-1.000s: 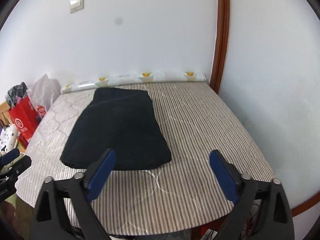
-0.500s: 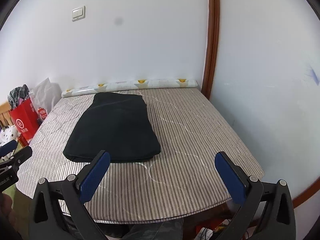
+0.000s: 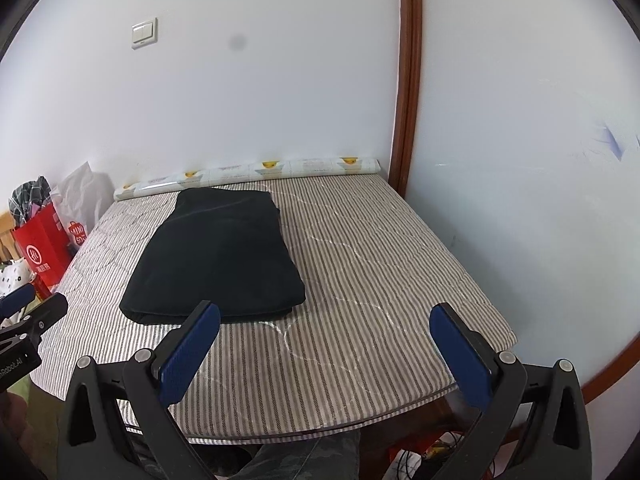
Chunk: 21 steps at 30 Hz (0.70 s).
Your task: Fold small clothes
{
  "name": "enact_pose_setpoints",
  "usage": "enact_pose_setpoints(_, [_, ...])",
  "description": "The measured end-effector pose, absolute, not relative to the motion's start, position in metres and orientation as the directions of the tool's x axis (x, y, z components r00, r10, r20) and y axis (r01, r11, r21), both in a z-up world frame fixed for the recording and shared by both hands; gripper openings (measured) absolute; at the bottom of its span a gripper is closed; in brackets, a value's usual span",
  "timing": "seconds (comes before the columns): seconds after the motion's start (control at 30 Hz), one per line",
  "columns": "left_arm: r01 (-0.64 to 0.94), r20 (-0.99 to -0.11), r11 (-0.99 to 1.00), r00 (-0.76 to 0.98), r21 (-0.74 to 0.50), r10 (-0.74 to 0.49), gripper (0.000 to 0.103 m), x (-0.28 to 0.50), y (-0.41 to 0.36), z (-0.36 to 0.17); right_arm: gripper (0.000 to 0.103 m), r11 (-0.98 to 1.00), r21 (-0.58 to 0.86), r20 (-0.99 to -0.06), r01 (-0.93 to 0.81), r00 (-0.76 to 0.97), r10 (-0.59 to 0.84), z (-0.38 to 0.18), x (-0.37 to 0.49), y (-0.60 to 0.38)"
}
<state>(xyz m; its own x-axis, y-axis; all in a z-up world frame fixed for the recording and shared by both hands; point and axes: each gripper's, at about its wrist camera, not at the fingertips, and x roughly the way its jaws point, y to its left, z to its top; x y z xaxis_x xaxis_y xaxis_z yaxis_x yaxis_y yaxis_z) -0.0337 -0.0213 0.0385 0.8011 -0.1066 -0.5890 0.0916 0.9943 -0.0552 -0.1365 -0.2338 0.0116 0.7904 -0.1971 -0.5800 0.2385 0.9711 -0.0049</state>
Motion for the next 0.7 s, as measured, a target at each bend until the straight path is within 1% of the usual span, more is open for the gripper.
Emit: enact_pose_setpoints(0.7, [0.088, -0.597, 0.995, 0.796, -0.043, -0.096, 0.08, -0.0338, -0.022, 0.0353, 0.103, 0.966, 0.008, -0.59, 0.259, 0.781, -0.205, 0.0103, -0.1368, -0.2345])
